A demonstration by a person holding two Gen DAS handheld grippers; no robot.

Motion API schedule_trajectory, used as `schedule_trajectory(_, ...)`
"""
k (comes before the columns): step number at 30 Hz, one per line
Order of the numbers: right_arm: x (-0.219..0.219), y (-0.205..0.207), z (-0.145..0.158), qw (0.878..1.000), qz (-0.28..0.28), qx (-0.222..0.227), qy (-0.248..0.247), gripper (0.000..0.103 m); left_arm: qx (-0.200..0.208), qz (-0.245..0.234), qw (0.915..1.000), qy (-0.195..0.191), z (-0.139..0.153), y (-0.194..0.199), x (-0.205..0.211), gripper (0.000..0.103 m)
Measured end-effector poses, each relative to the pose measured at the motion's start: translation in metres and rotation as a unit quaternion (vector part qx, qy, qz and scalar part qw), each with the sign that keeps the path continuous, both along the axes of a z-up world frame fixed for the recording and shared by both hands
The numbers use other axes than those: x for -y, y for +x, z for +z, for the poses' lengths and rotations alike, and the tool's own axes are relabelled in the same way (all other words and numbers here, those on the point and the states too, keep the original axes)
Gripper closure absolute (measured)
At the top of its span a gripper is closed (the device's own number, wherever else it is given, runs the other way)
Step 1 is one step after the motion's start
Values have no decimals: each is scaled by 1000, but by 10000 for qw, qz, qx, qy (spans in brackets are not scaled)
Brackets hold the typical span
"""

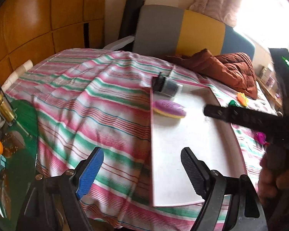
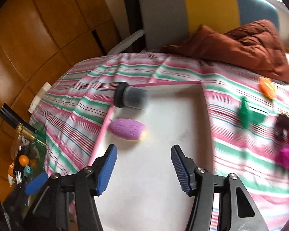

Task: Organize rigid objects
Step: 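Move the left tool to the green spool and grasp it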

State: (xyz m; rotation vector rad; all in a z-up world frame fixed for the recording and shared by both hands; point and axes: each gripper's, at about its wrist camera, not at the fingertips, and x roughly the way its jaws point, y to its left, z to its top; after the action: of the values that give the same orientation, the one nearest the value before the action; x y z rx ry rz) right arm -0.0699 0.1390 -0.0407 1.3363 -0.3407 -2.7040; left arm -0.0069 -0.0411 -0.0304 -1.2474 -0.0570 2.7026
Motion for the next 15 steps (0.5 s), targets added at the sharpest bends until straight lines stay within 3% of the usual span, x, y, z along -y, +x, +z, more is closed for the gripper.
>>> schedule_trajectory(15, -95, 90, 13, 9926, -1033, -376, 522, 44, -201, -566, 9979, -228, 12, 17, -45, 19)
